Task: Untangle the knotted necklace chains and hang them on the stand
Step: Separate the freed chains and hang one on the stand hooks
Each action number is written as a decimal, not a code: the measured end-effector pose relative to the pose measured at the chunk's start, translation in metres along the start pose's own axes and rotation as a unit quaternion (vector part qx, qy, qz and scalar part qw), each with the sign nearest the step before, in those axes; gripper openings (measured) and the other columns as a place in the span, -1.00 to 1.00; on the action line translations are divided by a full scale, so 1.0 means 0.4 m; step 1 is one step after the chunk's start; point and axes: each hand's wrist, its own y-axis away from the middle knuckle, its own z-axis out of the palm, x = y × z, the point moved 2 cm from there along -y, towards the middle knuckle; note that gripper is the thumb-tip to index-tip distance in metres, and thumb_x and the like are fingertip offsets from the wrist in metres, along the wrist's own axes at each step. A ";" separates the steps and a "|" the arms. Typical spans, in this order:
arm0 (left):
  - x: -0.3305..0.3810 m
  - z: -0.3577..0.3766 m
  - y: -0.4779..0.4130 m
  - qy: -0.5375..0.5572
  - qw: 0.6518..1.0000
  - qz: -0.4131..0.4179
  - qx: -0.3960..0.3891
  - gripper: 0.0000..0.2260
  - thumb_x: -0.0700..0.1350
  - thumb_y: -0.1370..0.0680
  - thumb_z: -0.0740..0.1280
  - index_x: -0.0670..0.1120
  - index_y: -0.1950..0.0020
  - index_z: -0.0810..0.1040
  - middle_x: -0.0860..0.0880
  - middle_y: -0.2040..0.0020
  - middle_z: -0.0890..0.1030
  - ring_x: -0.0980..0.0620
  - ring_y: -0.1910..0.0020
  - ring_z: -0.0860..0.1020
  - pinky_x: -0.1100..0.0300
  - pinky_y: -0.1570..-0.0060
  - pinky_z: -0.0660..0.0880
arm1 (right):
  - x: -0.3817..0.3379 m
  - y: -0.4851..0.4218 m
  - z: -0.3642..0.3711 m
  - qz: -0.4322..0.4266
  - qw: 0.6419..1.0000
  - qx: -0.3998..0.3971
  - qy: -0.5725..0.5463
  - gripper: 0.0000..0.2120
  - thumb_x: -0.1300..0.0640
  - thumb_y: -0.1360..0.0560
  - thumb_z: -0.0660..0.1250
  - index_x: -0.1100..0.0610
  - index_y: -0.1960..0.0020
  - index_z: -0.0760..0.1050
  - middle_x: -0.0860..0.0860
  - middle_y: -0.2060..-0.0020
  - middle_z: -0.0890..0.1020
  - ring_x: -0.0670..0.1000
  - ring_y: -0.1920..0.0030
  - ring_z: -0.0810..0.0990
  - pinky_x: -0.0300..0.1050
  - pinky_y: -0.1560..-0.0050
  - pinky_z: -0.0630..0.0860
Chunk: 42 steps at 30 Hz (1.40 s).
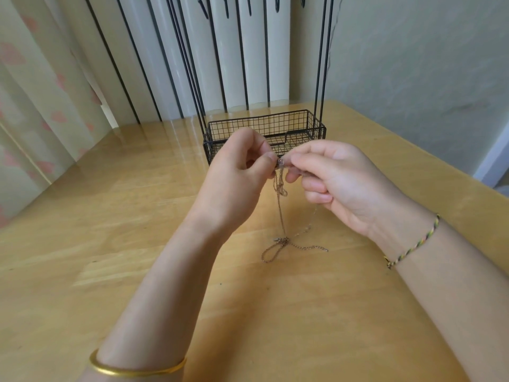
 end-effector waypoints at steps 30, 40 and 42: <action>-0.002 -0.005 0.000 -0.020 0.998 -0.040 0.050 -0.89 -0.20 -0.59 0.20 -0.11 0.14 0.40 -0.05 0.19 0.56 0.12 0.20 0.52 0.11 0.11 0.49 | -0.003 0.001 0.011 -0.066 0.987 0.002 0.148 -0.83 0.29 -0.47 0.21 0.15 0.26 0.48 0.00 0.28 0.59 -0.05 0.20 0.61 -0.05 0.09 0.59; -0.001 0.004 0.004 -0.036 0.998 -0.059 0.011 -0.90 -0.18 -0.55 0.28 -0.22 0.07 0.46 -0.24 0.08 0.60 -0.22 0.08 0.54 -0.11 0.03 0.50 | -0.003 -0.003 0.004 -0.045 0.996 0.042 -0.063 -0.80 0.41 -0.45 0.20 0.20 0.29 0.44 0.17 0.32 0.51 -0.04 0.42 0.46 -0.14 0.34 0.46; -0.002 0.002 0.003 -0.031 0.997 -0.068 0.029 -0.90 -0.19 -0.55 0.27 -0.22 0.08 0.45 -0.20 0.10 0.61 -0.19 0.08 0.56 -0.10 0.02 0.52 | 0.002 -0.004 0.003 -0.037 0.998 0.044 -0.030 -0.82 0.43 -0.42 0.21 0.20 0.24 0.45 0.14 0.33 0.54 -0.06 0.45 0.40 -0.17 0.38 0.37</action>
